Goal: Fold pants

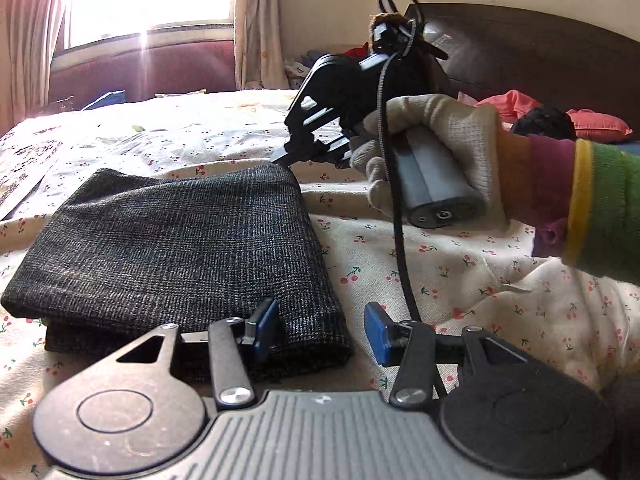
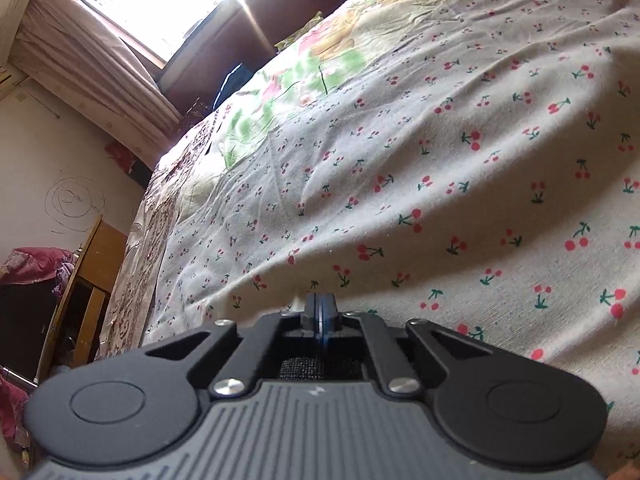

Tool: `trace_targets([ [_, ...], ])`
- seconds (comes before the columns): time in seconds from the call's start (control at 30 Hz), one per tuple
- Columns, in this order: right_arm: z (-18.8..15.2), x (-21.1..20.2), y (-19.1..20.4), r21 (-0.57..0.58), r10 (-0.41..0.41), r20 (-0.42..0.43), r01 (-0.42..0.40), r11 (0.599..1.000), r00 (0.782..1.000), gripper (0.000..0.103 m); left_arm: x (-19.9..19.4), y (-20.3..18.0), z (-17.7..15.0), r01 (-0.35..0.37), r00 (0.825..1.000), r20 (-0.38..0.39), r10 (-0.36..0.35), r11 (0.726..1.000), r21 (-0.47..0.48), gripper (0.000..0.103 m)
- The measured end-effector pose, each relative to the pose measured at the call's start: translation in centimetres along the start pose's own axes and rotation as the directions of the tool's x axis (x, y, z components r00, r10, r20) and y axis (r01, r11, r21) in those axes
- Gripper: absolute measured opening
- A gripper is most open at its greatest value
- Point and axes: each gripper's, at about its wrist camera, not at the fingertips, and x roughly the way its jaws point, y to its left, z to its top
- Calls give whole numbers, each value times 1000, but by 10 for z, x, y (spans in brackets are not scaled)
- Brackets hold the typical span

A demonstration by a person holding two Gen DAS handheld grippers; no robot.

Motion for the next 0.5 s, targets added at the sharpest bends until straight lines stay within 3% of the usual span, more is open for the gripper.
trace_targets([
  [0.1,-14,-32,-1,-14,15,6,-14,1000,1000,9,-10,1,0,2,1000,11,-2,1000,-24,58],
  [0.17,-29,-46,-4,3,41,-19,-41,999,999,16,-16,-2,1,9,1000,7,-9,1000,-29,58],
  [0.23,-44,-50,-1,-13,70,-55,-71,997,996,19,-15,-4,2,38,998,-43,-40,998,-46,58],
  [0.33,-66,-28,13,-75,-19,-161,7,997,987,20,3,-1,-9,37,978,-197,-62,991,-132,58],
  [0.37,-72,-27,16,-90,-61,-149,48,995,987,20,1,3,-12,27,975,-211,-65,983,-180,58],
  [0.43,-75,-43,24,-108,-55,-121,42,993,991,20,-20,8,-12,20,985,-161,-58,975,-223,58],
  [0.5,-80,-67,27,-107,-21,-102,10,994,995,20,-41,6,-10,-14,993,-121,-11,979,-205,58],
])
